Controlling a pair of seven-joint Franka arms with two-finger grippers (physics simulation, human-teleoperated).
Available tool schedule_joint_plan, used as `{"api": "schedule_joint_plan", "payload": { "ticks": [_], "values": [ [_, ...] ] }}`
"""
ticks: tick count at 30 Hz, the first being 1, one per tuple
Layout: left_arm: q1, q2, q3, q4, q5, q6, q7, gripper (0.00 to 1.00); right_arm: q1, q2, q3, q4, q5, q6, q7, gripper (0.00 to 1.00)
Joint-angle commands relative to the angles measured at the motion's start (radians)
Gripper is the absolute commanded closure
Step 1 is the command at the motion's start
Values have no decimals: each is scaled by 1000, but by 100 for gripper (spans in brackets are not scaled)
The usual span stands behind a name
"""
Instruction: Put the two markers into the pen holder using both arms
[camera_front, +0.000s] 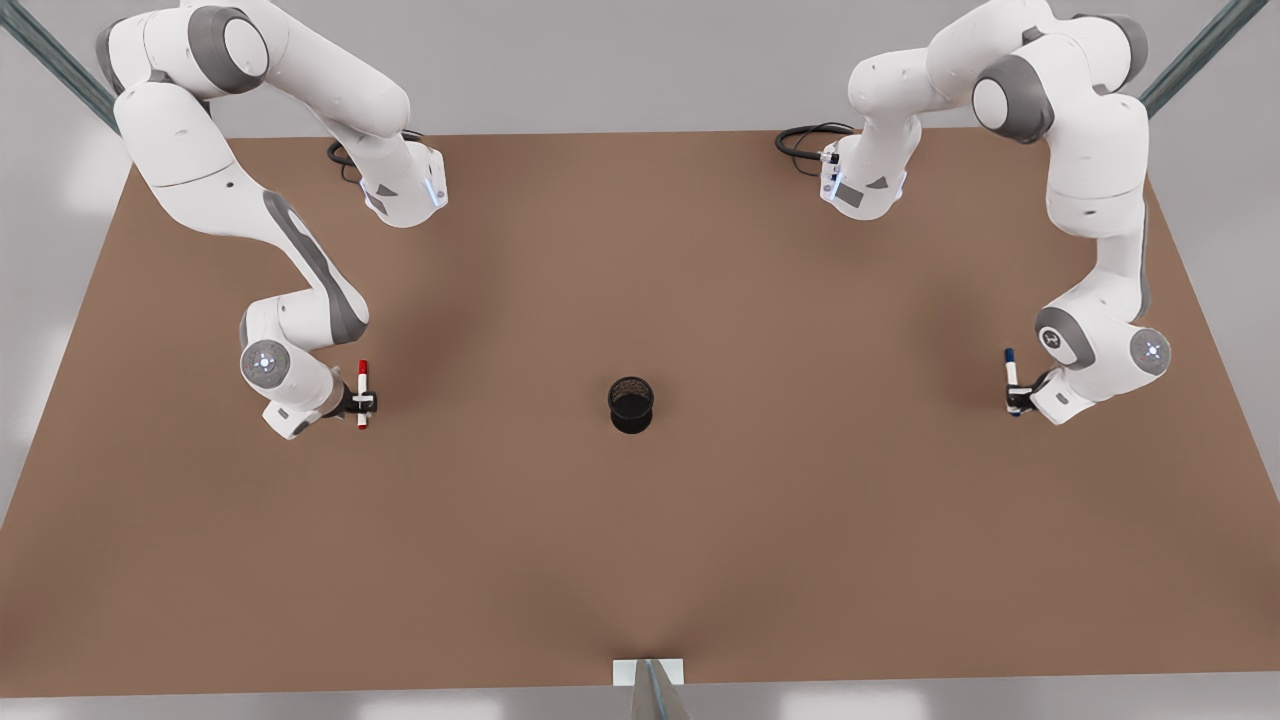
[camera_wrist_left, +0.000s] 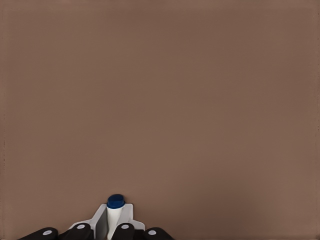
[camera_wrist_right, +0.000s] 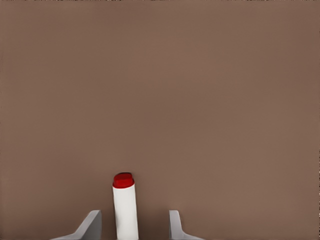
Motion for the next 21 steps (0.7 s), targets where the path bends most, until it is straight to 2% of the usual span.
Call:
{"api": "schedule_joint_plan", "payload": {
  "ticks": [1, 2, 4, 6, 9, 11, 12, 17, 21],
  "values": [
    [-9, -30, -1, 9, -11, -45, 39, 79, 0, -1, 4, 0, 0, 7, -7, 42],
    [-25, -52, -1, 28, -11, -71, 37, 79, 0, 0, 4, 0, 0, 7, -7, 43],
    [-40, -69, -28, 184, -63, -292, 39, 79, 2, 3, 6, 0, 0, 5, -5, 43],
    [-43, -72, -110, 348, -137, -473, 39, 79, 2, 17, 6, 3, 0, 8, -7, 43],
    [-80, -66, -305, 483, -131, -489, 19, 79, 2, 37, 6, 9, 0, 33, -9, 43],
    [-187, -60, -363, 569, -140, -489, -23, 79, 2, 40, 6, 12, -2, 35, -9, 50],
    [-221, -61, -451, 594, -137, -464, -61, 79, 2, 42, 6, 14, -2, 35, -9, 54],
    [-466, -6, -459, 614, -404, -113, -53, 79, 2, 31, 9, 15, -2, 35, -9, 73],
    [-615, 26, -459, 574, -467, 157, -33, 79, 2, 22, 10, 14, -2, 31, -9, 76]
  ]
}}
